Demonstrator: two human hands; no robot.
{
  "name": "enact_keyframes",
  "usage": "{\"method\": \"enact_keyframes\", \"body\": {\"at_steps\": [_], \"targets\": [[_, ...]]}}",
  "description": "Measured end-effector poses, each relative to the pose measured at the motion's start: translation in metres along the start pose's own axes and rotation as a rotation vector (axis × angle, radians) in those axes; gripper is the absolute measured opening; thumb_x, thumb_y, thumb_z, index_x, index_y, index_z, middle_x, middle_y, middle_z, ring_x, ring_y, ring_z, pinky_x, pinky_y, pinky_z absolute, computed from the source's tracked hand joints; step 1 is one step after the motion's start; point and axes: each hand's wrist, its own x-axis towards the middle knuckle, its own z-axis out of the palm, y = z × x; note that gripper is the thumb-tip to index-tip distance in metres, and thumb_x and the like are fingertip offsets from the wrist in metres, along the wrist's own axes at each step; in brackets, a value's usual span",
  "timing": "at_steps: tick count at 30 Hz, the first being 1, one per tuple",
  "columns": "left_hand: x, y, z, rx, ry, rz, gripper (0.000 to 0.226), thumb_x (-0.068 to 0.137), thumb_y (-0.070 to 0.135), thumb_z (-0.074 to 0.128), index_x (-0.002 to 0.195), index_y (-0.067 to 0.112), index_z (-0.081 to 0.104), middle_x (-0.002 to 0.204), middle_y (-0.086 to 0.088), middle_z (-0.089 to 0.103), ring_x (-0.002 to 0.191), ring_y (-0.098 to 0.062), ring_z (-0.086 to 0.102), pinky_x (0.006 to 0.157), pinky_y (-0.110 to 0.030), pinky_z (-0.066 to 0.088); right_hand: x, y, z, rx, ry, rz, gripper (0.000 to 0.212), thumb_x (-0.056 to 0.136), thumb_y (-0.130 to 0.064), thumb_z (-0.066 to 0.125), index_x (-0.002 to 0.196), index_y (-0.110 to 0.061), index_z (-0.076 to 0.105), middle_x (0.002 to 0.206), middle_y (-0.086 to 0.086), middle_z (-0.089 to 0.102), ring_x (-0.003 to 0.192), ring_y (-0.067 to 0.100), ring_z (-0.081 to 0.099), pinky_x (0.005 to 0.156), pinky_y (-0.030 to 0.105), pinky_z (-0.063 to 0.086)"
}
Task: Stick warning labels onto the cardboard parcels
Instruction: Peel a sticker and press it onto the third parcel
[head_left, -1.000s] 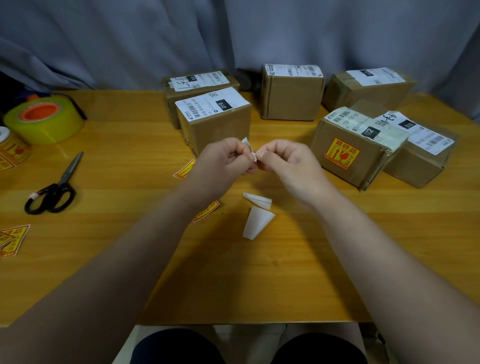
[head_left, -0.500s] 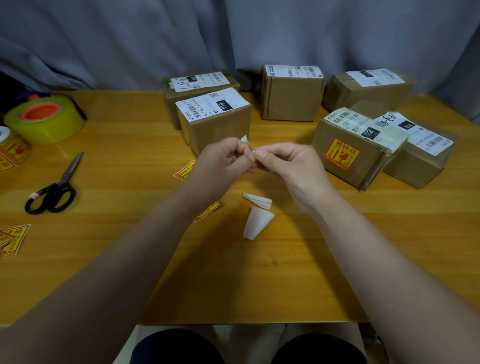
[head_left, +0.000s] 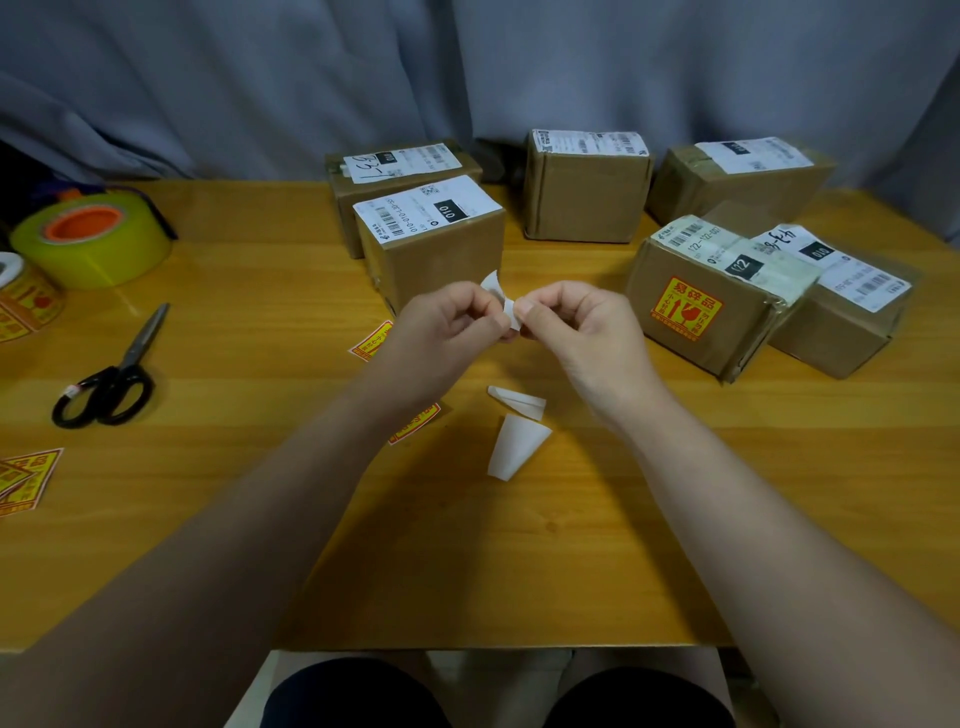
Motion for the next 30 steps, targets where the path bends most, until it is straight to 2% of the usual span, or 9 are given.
{"method": "enact_keyframes", "body": {"at_steps": [4, 7, 10, 15, 19, 22, 25, 28, 30], "targets": [[0.001, 0.001, -0.002, -0.024, 0.005, -0.039, 0.020, 0.091, 0.029, 0.056, 0.088, 0.012, 0.066, 0.084, -0.001, 0.068, 0.081, -0.009, 0.064, 0.081, -0.029, 0.052, 0.002, -0.002, -0.003, -0.148, -0.019, -0.081, 0.008, 0.089, -0.013, 0.062, 0.083, -0.013, 0.067, 0.077, 0.005, 0.067, 0.071, 0.015, 0.059, 0.066, 0.025, 0.048], [0.004, 0.000, -0.002, 0.111, 0.051, -0.019, 0.013, 0.088, 0.022, 0.062, 0.090, 0.010, 0.067, 0.087, -0.008, 0.070, 0.086, -0.021, 0.066, 0.082, -0.034, 0.053, 0.002, 0.000, -0.005, -0.192, -0.048, -0.117, 0.010, 0.089, -0.013, 0.062, 0.081, -0.013, 0.067, 0.079, 0.017, 0.068, 0.068, 0.021, 0.057, 0.063, 0.031, 0.046], [0.004, -0.001, -0.003, 0.112, 0.027, -0.014, 0.007, 0.089, 0.014, 0.060, 0.084, 0.016, 0.065, 0.086, -0.005, 0.070, 0.080, -0.009, 0.066, 0.077, -0.022, 0.053, 0.002, 0.000, -0.006, -0.189, -0.067, -0.116, 0.009, 0.090, -0.014, 0.062, 0.081, -0.014, 0.066, 0.078, 0.017, 0.067, 0.068, 0.019, 0.055, 0.063, 0.029, 0.046], [0.006, 0.002, 0.000, 0.008, 0.051, -0.065, 0.008, 0.089, 0.007, 0.057, 0.083, 0.007, 0.062, 0.084, -0.011, 0.068, 0.072, -0.006, 0.062, 0.072, -0.019, 0.050, 0.000, 0.002, -0.004, 0.039, -0.038, 0.002, 0.011, 0.088, -0.011, 0.062, 0.080, -0.015, 0.068, 0.069, -0.009, 0.066, 0.068, -0.001, 0.059, 0.066, 0.014, 0.049], [0.007, 0.002, 0.004, 0.018, 0.046, -0.068, 0.009, 0.089, 0.007, 0.057, 0.081, 0.009, 0.062, 0.085, -0.010, 0.067, 0.071, -0.004, 0.061, 0.071, -0.016, 0.050, 0.000, 0.007, -0.004, 0.199, -0.033, 0.087, 0.008, 0.086, -0.007, 0.063, 0.085, -0.008, 0.070, 0.077, 0.003, 0.071, 0.078, 0.013, 0.066, 0.074, 0.025, 0.053], [0.007, 0.002, 0.006, 0.057, 0.034, -0.062, 0.009, 0.089, 0.008, 0.058, 0.082, 0.010, 0.063, 0.084, -0.009, 0.068, 0.076, -0.010, 0.062, 0.078, -0.027, 0.052, 0.002, 0.008, -0.007, 0.316, -0.054, 0.120, 0.017, 0.083, -0.013, 0.062, 0.092, -0.004, 0.071, 0.086, 0.015, 0.071, 0.087, 0.028, 0.067, 0.084, 0.036, 0.054], [0.009, 0.002, 0.006, 0.111, 0.043, -0.053, 0.010, 0.089, 0.009, 0.058, 0.081, 0.013, 0.062, 0.085, -0.014, 0.068, 0.081, -0.028, 0.064, 0.084, -0.040, 0.051, 0.002, 0.005, -0.009, 0.307, -0.089, 0.106, 0.025, 0.089, -0.024, 0.060, 0.089, -0.002, 0.071, 0.083, 0.012, 0.072, 0.083, 0.022, 0.068, 0.078, 0.028, 0.055], [0.009, 0.001, 0.005, 0.160, 0.015, -0.019, 0.008, 0.089, 0.010, 0.059, 0.083, 0.011, 0.063, 0.087, -0.022, 0.067, 0.088, -0.043, 0.061, 0.082, -0.054, 0.051, 0.002, 0.003, -0.010, 0.184, -0.090, 0.044, 0.008, 0.084, -0.010, 0.066, 0.086, -0.004, 0.071, 0.073, 0.002, 0.072, 0.073, 0.011, 0.066, 0.072, 0.020, 0.054], [0.009, 0.002, 0.005, 0.186, 0.011, 0.003, 0.009, 0.089, 0.011, 0.059, 0.081, 0.014, 0.062, 0.087, -0.023, 0.067, 0.087, -0.043, 0.060, 0.080, -0.054, 0.051, 0.004, 0.003, -0.010, 0.154, -0.072, 0.043, 0.004, 0.083, -0.006, 0.067, 0.083, -0.007, 0.071, 0.068, -0.003, 0.071, 0.069, 0.007, 0.065, 0.068, 0.018, 0.053]]}}
